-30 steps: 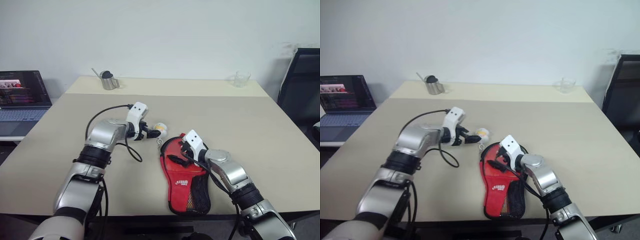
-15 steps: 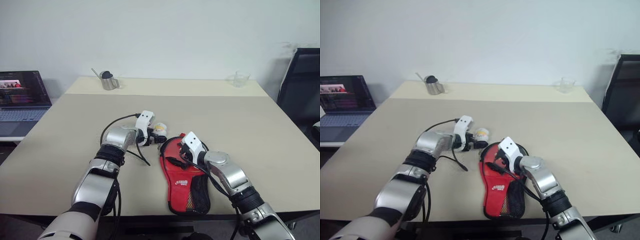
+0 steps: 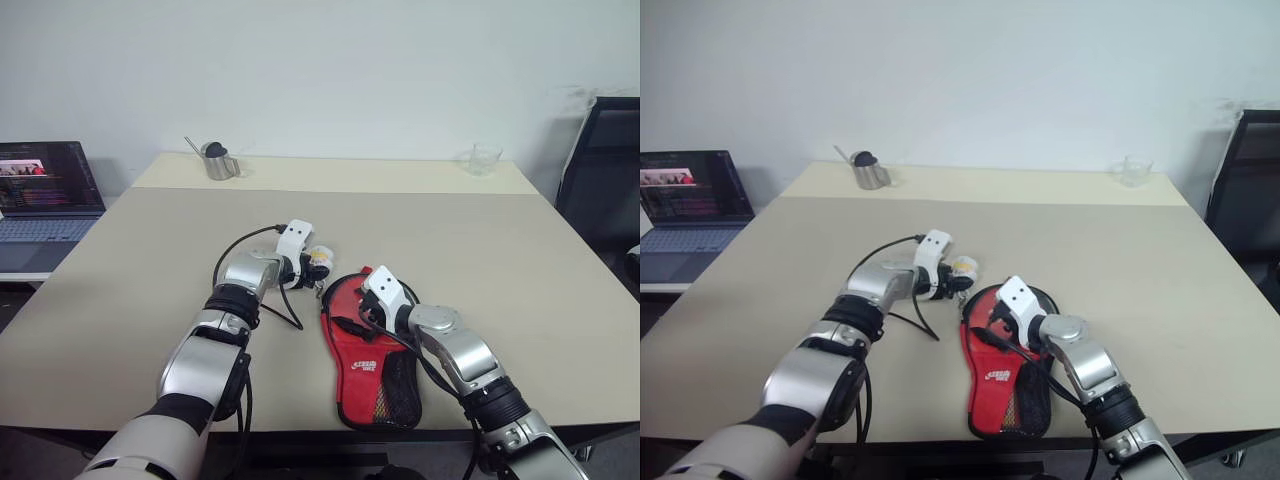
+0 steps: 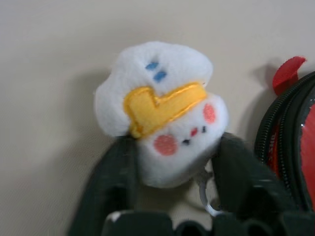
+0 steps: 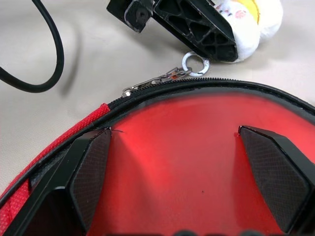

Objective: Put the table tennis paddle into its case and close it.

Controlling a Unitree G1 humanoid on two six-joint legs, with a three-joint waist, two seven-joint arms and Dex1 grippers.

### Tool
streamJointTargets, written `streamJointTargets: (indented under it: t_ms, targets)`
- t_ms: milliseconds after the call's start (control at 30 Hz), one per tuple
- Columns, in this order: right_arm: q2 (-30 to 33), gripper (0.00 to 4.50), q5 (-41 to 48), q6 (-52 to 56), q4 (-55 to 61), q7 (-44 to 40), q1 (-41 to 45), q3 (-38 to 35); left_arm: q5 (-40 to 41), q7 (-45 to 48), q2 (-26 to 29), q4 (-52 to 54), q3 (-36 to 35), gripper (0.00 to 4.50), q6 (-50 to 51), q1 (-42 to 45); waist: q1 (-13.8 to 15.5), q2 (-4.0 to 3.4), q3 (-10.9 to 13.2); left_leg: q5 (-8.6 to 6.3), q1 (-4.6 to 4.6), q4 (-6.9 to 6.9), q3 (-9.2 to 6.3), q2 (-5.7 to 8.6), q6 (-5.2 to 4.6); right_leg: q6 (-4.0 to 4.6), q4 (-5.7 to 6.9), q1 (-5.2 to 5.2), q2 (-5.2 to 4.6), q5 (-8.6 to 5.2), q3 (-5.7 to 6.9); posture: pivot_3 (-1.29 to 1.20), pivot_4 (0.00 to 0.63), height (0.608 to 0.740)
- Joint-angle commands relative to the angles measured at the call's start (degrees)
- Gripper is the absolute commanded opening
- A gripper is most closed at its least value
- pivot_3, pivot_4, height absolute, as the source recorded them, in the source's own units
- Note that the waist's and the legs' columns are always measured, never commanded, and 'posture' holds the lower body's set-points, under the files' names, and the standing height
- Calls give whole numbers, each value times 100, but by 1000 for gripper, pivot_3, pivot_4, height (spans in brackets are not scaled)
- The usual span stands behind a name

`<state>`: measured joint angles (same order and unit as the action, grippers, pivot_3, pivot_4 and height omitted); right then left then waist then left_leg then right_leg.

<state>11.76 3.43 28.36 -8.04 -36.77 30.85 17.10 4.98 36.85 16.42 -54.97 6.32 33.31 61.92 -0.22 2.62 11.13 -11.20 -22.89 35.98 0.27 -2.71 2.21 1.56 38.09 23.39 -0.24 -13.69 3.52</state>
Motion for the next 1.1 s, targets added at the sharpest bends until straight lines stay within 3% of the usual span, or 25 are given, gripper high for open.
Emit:
streamJointTargets:
  t_ms: [33, 100, 167, 733, 1100]
  targets:
    - [-15, 4500, -87, 162, -198, -118, -127, 253, -74, -13, -74, -45, -59, 798, -53, 126, 0, 0, 0, 0, 0, 0, 0, 0, 0, 0, 0, 0, 0, 0, 0, 0, 150, 740]
    - [-16, 4500, -91, 151, -229, -145, -112, 256, -105, -53, -94, -53, -72, 244, -75, 136, 0, 0, 0, 0, 1, 0, -1, 0, 0, 0, 0, 0, 0, 0, 2, 0, 150, 740]
    - [-28, 4500, -79, 244, -247, -171, -94, 261, 18, -106, -159, -84, -257, 7, -59, 171, 0, 0, 0, 0, 1, 0, -2, 0, 0, 0, 1, 0, 0, 0, 3, 0, 150, 740]
    - [185, 4500, -42, 584, 182, -470, -275, 410, -838, -1000, -823, -1878, -175, 7, -1697, 1589, -8, 1, 0, -2, -6, -13, -1, 1, 1, -1, -18, 0, 0, -1, 8, 0, 150, 740]
    - [379, 4500, 3, 784, 505, -628, -262, 447, -1574, -1471, -1284, -2215, 102, 7, -2173, 1681, -4, 0, 0, -3, -9, -15, 0, 3, 3, -2, -22, 3, 0, -1, 10, 0, 150, 740]
